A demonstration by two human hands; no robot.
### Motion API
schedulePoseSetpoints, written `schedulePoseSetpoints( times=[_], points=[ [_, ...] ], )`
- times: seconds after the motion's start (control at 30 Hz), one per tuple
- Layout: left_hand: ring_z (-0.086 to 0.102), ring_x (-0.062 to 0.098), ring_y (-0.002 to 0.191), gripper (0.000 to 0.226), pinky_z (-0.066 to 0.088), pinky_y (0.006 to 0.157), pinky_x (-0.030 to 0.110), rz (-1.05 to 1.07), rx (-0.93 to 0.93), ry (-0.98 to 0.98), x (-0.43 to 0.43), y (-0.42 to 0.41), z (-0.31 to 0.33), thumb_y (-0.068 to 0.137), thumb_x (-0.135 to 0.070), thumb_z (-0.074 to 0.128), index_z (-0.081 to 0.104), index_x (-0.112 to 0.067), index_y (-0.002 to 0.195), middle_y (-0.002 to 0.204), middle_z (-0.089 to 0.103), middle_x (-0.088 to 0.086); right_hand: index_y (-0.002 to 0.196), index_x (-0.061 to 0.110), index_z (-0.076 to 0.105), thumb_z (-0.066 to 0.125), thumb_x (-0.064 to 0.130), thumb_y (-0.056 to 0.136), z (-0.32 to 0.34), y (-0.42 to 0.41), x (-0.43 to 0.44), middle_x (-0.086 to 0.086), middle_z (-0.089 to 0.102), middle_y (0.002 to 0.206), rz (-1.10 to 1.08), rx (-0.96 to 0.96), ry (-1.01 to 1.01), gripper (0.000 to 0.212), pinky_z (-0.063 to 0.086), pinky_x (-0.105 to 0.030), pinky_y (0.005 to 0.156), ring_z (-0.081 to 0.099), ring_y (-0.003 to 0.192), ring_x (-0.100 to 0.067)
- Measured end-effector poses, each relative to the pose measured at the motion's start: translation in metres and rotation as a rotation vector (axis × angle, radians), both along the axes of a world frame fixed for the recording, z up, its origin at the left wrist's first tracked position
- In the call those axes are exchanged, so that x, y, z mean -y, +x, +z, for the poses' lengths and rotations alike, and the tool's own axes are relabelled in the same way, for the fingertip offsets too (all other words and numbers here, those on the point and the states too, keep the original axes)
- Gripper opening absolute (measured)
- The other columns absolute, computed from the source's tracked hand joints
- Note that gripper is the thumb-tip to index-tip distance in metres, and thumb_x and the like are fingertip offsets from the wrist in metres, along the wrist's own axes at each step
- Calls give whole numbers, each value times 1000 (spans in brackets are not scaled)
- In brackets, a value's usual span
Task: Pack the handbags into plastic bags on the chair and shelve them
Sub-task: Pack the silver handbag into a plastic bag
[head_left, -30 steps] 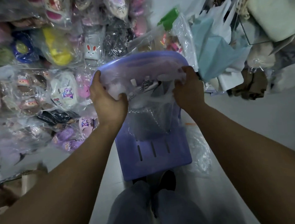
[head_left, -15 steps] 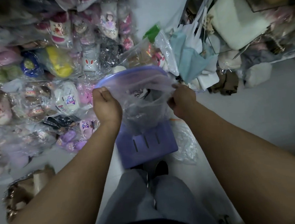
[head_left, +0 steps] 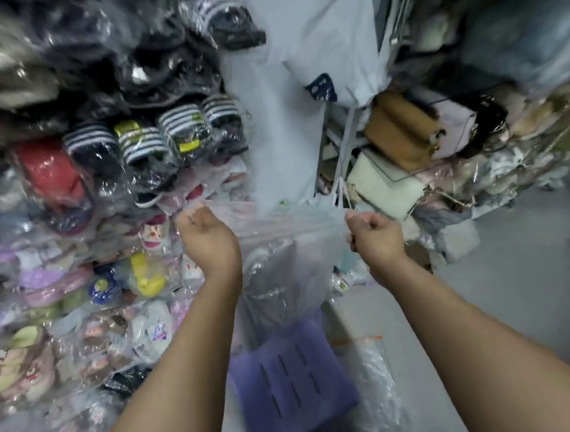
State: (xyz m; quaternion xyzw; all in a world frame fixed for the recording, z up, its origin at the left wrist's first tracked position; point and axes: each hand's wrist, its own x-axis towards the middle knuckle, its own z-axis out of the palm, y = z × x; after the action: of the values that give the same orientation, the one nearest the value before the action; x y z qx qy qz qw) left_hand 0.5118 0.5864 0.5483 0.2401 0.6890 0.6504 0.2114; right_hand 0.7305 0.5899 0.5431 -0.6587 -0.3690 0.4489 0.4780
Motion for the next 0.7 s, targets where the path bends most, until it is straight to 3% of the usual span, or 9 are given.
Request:
schedulePoseSetpoints(
  times=[0.1,0.17,0.23,0.33,0.43,0.5,0.57,0.63,0.7],
  points=[
    [38,-3,56,26,37,67,19,-33,-21,140,-16,-2,38,102,-27,51,40,-22,79,69,37,-12,82,10,57,66,33,95,36,9,-11,-5,56,66,-54,39,130,28,42,-24,56,51,56,-14],
    [35,1,55,35,37,66,26,-56,16,164,-26,2,61,101,-31,52,35,-24,71,66,37,-10,79,14,53,67,42,93,62,9,-16,-6,51,67,-76,34,205,35,41,-28,60,47,60,-17],
    [40,7,61,34,39,68,30,-72,72,158,-34,1,78,101,-37,51,42,-24,71,68,44,-8,75,16,47,66,48,93,86,11,-21,-5,47,68,-89,16,265,40,39,-29,60,44,61,-16],
    [61,14,90,30,47,87,29,-137,146,180,-41,4,103,103,-41,47,68,-20,100,96,68,-3,69,18,45,61,60,90,116,17,-27,-3,47,67,-76,-11,319,50,43,-28,61,45,62,-17],
    [61,19,102,36,48,98,32,-204,246,211,-44,12,125,102,-35,48,67,-5,110,110,71,10,95,17,64,51,64,94,141,19,-32,-5,72,101,-72,-238,268,49,57,-42,91,69,97,-22],
    [62,25,99,41,48,103,51,-246,360,236,-44,13,136,87,-40,55,65,-5,105,114,67,21,115,21,62,47,60,97,157,23,-31,-5,70,117,-94,-394,212,46,56,-46,97,69,108,-26],
    [60,24,92,45,52,91,47,-229,454,263,-39,17,144,77,-53,56,54,-17,105,104,63,12,124,23,58,46,65,95,167,25,-33,-3,69,119,-111,-479,159,53,57,-49,94,70,103,-25],
    [56,18,94,61,49,85,37,-185,457,295,-31,21,149,77,-60,60,40,-25,123,110,55,0,117,19,59,48,68,92,178,23,-34,-7,71,118,-77,-580,130,56,58,-53,92,74,94,-27],
    [54,16,106,84,43,86,26,-208,319,257,-24,28,145,79,-58,70,26,-29,144,131,48,-2,93,20,60,53,70,88,181,17,-39,-11,74,108,-99,-684,136,50,58,-55,90,76,83,-27]
  ],
)
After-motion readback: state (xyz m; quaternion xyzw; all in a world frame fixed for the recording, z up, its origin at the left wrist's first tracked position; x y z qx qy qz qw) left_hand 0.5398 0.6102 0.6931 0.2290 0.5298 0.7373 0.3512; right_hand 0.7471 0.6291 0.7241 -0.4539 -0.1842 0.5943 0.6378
